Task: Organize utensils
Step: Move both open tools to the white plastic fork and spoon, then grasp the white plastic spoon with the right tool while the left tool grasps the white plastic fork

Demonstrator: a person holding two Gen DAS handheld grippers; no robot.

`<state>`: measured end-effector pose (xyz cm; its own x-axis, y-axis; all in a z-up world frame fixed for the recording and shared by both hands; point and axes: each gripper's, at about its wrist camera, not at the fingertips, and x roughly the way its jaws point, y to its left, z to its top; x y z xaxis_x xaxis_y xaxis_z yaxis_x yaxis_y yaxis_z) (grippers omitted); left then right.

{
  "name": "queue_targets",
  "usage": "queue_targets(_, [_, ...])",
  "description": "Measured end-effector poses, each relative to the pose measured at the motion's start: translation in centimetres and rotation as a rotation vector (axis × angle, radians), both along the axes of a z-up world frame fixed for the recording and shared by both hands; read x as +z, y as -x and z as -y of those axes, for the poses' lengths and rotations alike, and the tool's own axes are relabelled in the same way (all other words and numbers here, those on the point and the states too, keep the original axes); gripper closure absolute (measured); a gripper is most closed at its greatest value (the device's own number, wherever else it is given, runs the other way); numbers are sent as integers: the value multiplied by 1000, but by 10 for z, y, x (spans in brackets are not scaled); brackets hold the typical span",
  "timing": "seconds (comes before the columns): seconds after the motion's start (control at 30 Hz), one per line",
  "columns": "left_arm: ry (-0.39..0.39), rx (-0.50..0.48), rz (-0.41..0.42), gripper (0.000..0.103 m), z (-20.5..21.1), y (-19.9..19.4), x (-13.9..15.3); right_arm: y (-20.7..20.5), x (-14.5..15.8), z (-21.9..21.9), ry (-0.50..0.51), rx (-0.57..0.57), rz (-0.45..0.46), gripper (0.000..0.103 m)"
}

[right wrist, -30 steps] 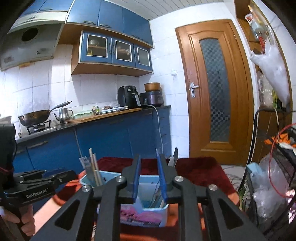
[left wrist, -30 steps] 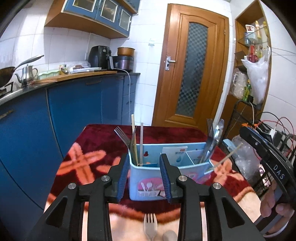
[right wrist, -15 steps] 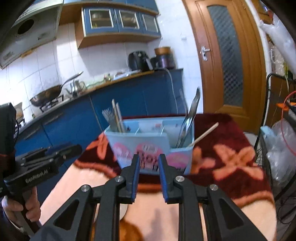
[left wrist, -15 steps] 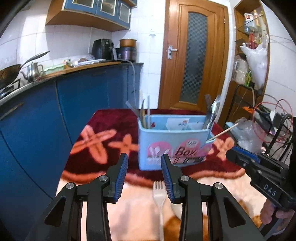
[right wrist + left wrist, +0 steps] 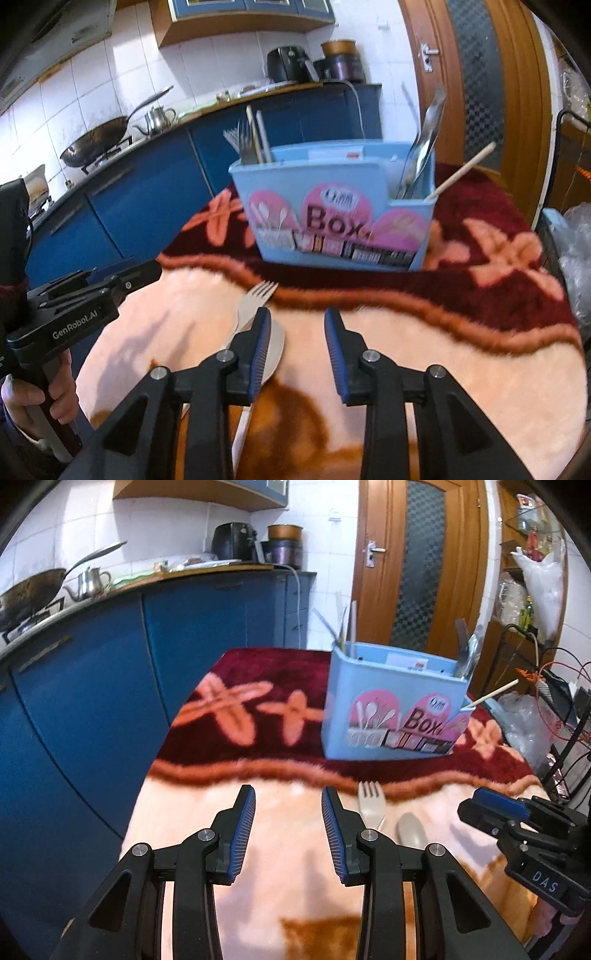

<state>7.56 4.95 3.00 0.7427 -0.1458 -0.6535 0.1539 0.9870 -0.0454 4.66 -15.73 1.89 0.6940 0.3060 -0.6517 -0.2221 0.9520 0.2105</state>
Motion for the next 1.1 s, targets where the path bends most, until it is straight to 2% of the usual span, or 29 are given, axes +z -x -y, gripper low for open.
queue_targets(0.47, [16, 2, -41, 65, -7, 8, -16, -12, -37, -31, 53, 49, -129, 70])
queue_targets(0.53, [20, 0, -47, 65, -6, 7, -18, -12, -39, -34, 68, 51, -122, 71])
queue_targets(0.63, [22, -1, -54, 65, -4, 7, -20, -13, -39, -36, 77, 52, -114, 78])
queue_targets(0.77, [27, -5, -64, 65, -2, 6, -23, -14, -40, -34, 70, 35, -105, 93])
queue_targets(0.9, [24, -16, -68, 65, 2, 6, -23, -13, -37, -26, 8, 31, -92, 98])
queue_targets(1.1, [38, -51, -84, 65, 12, 2, -22, -2, -24, -7, -53, -17, -27, 99])
